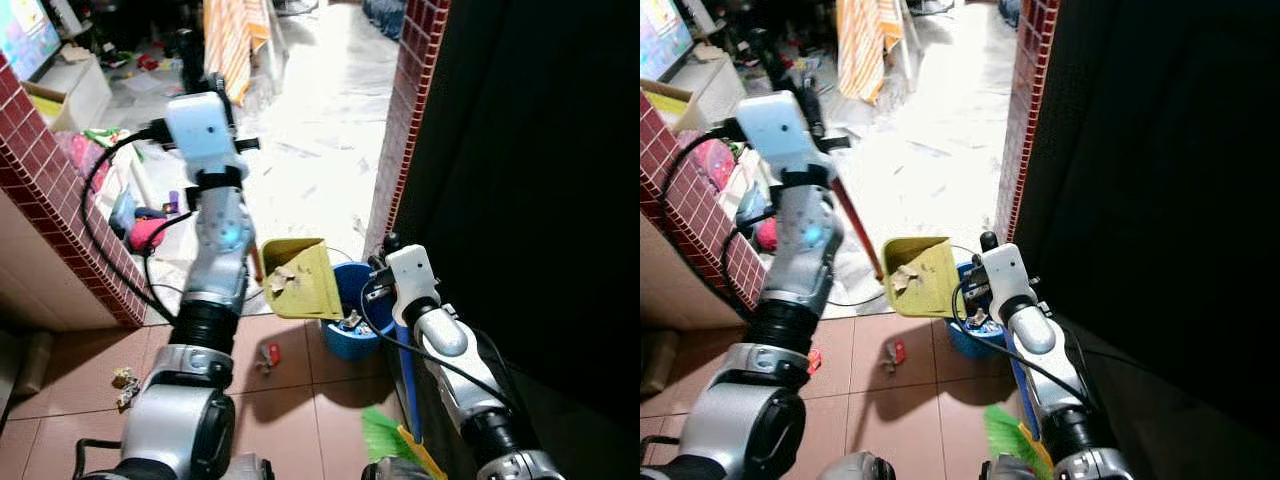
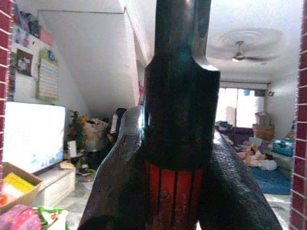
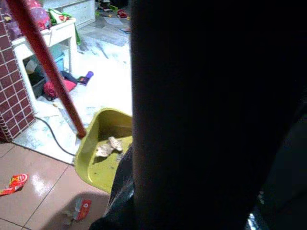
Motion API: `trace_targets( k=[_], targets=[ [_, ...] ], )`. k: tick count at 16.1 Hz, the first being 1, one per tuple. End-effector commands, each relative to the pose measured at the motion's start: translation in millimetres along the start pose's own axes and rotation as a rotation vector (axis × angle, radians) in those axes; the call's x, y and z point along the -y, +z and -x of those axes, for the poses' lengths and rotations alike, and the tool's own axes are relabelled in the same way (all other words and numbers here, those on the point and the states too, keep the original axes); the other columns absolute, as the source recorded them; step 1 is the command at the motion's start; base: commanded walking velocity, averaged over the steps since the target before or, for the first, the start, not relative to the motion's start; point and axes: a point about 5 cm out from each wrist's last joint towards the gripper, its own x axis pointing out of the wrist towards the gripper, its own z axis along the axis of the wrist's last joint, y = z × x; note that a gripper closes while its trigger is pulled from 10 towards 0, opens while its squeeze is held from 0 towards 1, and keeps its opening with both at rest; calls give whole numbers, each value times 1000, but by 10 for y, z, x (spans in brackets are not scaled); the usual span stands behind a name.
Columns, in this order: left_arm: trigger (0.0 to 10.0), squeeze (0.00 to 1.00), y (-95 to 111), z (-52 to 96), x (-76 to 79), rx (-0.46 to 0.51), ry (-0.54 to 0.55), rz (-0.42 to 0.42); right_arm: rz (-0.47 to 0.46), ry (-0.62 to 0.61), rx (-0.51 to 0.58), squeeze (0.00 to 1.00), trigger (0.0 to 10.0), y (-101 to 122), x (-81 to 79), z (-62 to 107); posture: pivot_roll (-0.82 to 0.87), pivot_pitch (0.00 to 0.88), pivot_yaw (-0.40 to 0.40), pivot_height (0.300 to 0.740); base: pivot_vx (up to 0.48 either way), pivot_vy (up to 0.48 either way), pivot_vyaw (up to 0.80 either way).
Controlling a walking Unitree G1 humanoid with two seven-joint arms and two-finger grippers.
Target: Sweep floor
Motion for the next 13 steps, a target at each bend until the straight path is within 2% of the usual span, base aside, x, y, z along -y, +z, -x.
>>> trace_targets(
  k=[1,5,8,10,11,12,13],
  targets=[
    [10000,0,196,-65,124,115,-30,13,43,-2,42,0,10000,96,25,7,-117,0,33,740,0,0,0],
    [10000,0,208,66,427,155,-130,21,52,-8,37,0,10000,75,38,77,-145,0,46,740,0,0,0],
    [10000,0,195,296,806,158,-347,82,54,-21,35,0,10000,73,50,93,-148,0,58,740,0,0,0],
    [10000,0,150,456,952,156,-483,86,52,-23,37,0,10000,76,37,83,-142,0,62,740,0,0,0],
    [10000,0,97,572,1020,153,-586,77,50,-24,41,0,10000,87,22,70,-137,0,65,740,0,0,0],
    [10000,0,84,607,1028,159,-613,76,50,-23,42,0,10000,91,17,66,-136,0,65,740,0,0,0],
    [10000,0,40,687,1020,173,-687,50,51,-23,46,0,10000,102,12,52,-133,0,67,740,0,0,0]
  ],
)
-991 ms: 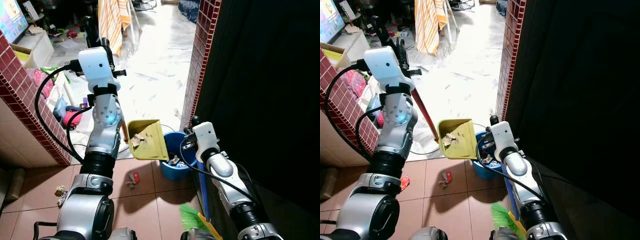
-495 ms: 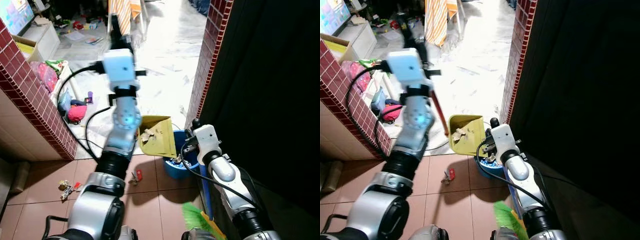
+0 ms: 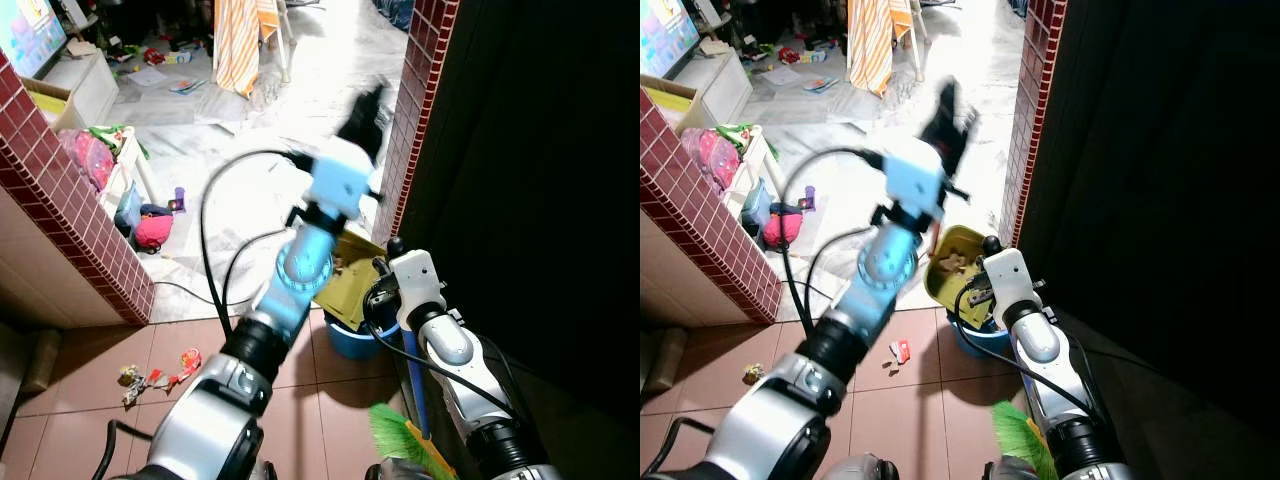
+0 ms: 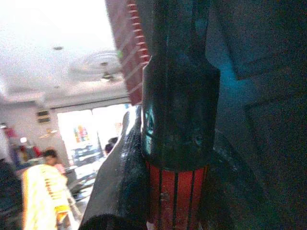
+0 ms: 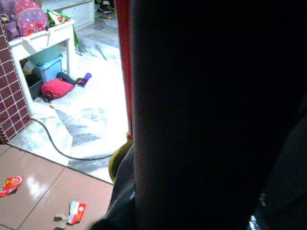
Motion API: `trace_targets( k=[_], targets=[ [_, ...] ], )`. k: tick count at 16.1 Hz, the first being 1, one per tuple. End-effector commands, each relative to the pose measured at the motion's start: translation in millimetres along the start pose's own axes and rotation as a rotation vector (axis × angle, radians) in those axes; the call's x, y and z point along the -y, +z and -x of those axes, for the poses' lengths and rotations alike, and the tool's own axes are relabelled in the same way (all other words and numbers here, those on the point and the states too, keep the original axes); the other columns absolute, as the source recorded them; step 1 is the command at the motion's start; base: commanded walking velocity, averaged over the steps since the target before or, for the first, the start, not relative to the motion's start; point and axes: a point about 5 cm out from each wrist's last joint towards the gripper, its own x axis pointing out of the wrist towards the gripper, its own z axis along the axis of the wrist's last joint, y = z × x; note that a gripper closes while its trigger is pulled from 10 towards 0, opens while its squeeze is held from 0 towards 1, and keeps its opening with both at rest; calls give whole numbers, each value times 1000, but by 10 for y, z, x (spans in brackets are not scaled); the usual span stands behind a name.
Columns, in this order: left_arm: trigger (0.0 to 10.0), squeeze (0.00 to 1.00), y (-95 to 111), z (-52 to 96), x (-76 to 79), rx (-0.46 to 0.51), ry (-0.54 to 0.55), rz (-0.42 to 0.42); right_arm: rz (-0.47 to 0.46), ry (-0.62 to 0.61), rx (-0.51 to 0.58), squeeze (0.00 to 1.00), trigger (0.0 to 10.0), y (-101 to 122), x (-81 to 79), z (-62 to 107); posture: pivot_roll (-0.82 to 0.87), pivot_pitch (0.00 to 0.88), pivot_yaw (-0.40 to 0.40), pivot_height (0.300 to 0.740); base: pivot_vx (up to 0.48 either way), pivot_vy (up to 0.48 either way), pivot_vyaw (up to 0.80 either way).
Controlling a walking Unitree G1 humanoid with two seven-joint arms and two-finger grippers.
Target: Sweep floor
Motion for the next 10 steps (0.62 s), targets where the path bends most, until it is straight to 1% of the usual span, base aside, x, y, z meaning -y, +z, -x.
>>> trace_targets(
  k=[1,2,4,5,6,8,9,10],
  targets=[
    [10000,0,-22,99,113,11,-145,-13,26,0,38,0,10000,99,1,-44,-133,0,67,740,0,0,0],
    [10000,0,-57,156,159,-9,-234,-3,28,1,40,0,10000,102,4,-49,-129,0,67,740,0,0,0],
    [10000,0,-76,189,206,-30,-317,1,31,2,41,0,10000,102,6,-52,-127,0,65,740,0,0,0],
    [10000,0,-64,286,343,-28,-525,-27,35,5,43,0,10000,102,-1,-63,-120,0,59,740,0,0,0],
    [10000,0,-63,329,385,-26,-586,-32,37,7,44,0,10000,105,-9,-69,-120,0,58,740,0,0,0],
    [10000,0,-75,363,419,-29,-619,-35,47,23,51,0,10000,116,-40,-82,-117,0,52,740,0,0,0],
    [10000,0,-73,397,471,-20,-691,-70,59,32,57,0,10000,127,-45,-89,-118,0,48,740,0,0,0],
    [10000,0,-57,396,479,-14,-714,-78,60,32,58,0,10000,127,-38,-91,-118,0,46,740,0,0,0]
  ],
)
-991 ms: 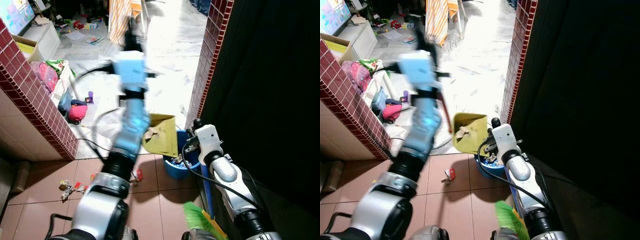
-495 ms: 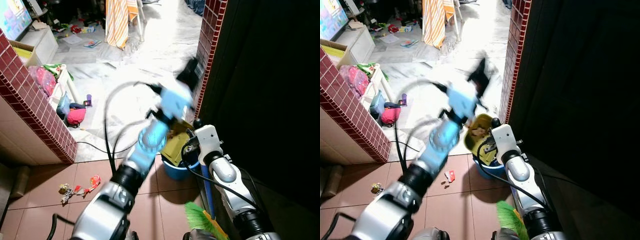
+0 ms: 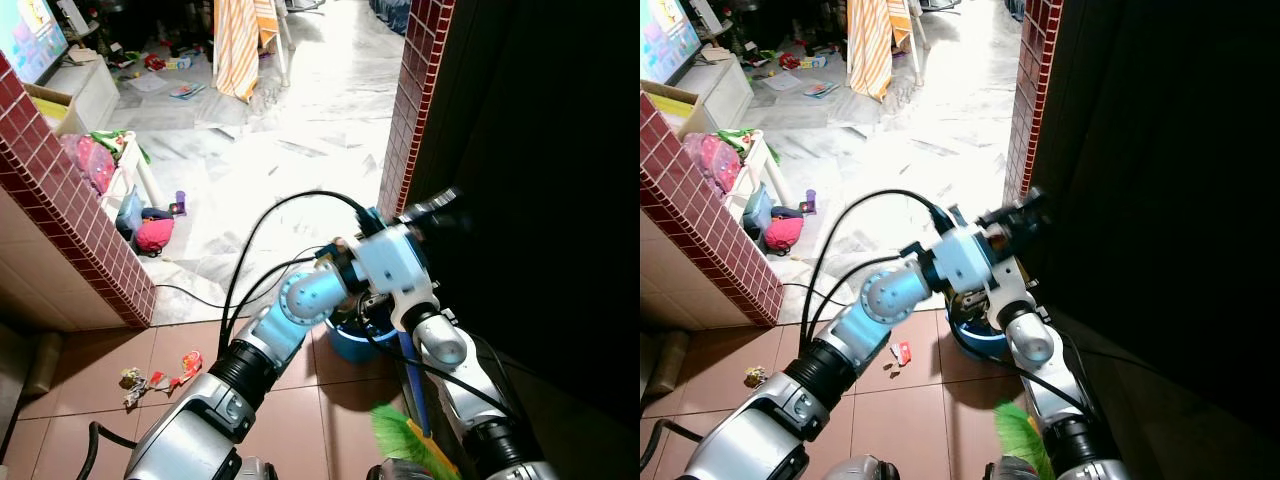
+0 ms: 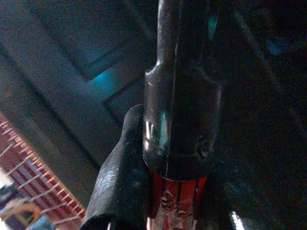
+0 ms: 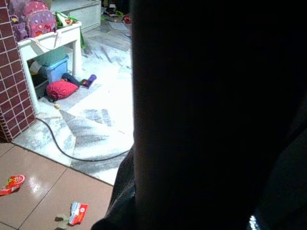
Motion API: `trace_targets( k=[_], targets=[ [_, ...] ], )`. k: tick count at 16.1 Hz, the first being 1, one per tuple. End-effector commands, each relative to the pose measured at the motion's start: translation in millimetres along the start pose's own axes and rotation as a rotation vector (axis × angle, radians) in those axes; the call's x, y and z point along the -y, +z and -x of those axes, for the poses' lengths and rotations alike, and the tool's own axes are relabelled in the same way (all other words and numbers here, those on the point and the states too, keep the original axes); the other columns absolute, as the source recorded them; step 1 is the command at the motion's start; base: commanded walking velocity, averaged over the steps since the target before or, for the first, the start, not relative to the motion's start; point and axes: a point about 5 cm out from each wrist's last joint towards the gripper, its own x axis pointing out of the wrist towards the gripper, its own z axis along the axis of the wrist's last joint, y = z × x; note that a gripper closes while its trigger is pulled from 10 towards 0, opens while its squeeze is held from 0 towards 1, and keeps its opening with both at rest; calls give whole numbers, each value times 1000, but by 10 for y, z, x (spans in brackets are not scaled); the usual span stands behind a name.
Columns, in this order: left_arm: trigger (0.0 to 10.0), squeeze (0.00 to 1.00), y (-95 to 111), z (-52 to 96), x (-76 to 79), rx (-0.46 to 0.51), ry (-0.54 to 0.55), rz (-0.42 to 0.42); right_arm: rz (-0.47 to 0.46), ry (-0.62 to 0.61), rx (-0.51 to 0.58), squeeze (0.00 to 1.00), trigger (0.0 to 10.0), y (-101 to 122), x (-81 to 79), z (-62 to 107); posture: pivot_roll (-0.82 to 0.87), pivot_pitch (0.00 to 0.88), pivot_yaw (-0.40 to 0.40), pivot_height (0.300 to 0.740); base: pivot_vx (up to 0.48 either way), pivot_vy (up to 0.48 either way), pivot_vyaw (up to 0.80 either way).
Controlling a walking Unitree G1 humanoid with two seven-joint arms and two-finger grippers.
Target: Sweep floor
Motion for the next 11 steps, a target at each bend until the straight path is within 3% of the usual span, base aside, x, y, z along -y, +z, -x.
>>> trace_targets(
  k=[1,3,6,9,11],
  targets=[
    [10000,0,-22,19,41,-31,-58,-6,37,4,48,0,10000,108,30,-46,-117,0,45,740,0,0,0],
    [10000,0,-9,14,18,-29,-55,-10,38,4,48,0,10000,107,33,-47,-116,0,44,740,0,0,0],
    [10000,0,94,14,-347,15,193,-48,48,15,60,0,10000,121,7,-60,-115,0,39,740,0,0,0],
    [10000,0,343,32,-909,108,533,38,47,20,65,0,10000,118,3,-62,-106,0,32,740,0,0,0],
    [10000,0,443,55,-1120,137,636,67,43,32,61,0,10000,108,-10,-67,-102,0,29,740,0,0,0]
  ],
)
